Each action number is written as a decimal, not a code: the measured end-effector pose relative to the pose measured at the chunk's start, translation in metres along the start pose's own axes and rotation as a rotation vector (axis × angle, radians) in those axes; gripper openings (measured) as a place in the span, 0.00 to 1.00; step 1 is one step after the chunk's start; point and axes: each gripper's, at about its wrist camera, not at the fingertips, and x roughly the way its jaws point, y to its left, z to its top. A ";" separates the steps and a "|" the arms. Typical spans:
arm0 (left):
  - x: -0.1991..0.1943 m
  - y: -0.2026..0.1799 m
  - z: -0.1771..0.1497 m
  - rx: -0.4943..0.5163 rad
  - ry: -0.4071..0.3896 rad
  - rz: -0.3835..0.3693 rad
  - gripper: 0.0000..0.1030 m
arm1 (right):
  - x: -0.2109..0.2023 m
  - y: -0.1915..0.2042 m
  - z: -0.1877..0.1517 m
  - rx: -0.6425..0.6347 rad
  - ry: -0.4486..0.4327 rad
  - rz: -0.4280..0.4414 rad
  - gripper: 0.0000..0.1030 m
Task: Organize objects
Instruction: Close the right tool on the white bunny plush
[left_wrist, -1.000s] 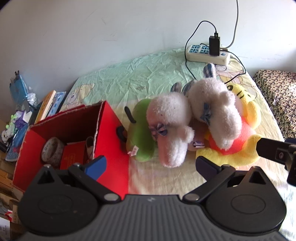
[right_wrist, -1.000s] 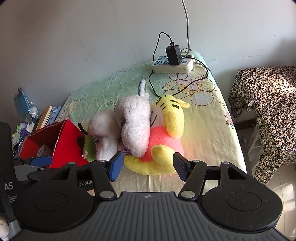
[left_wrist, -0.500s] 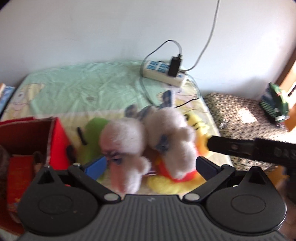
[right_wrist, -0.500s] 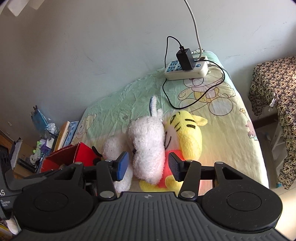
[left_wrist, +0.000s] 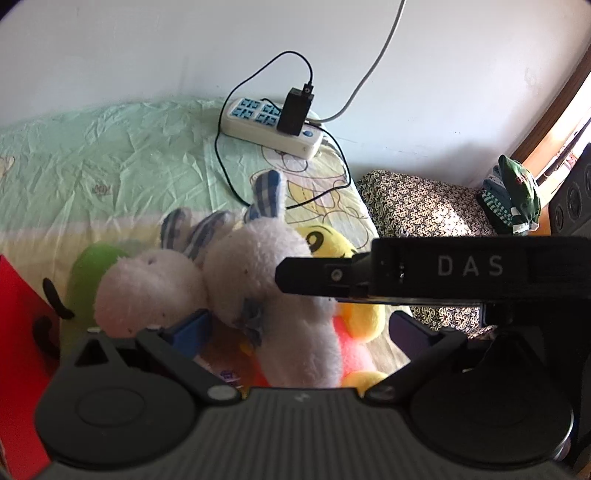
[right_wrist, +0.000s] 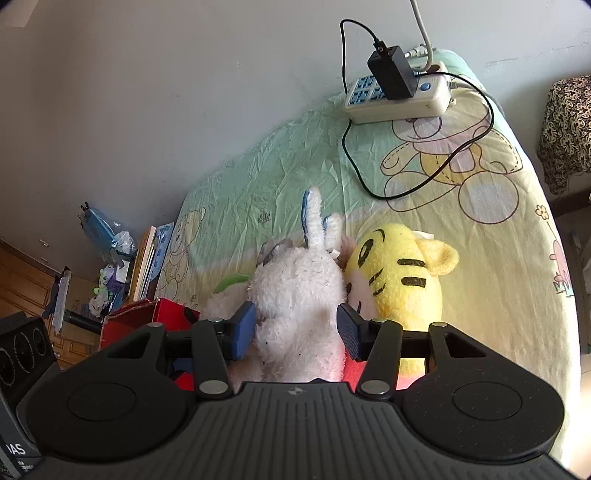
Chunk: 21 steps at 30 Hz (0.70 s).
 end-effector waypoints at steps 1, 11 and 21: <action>0.002 0.002 0.001 -0.009 0.004 -0.010 0.93 | 0.002 -0.002 0.000 0.011 0.010 0.011 0.51; 0.005 0.012 0.003 -0.017 -0.018 -0.097 0.74 | 0.008 -0.013 0.004 0.054 0.037 0.059 0.37; -0.031 0.000 0.001 0.034 -0.115 -0.100 0.71 | -0.020 -0.003 -0.005 0.060 -0.036 0.129 0.30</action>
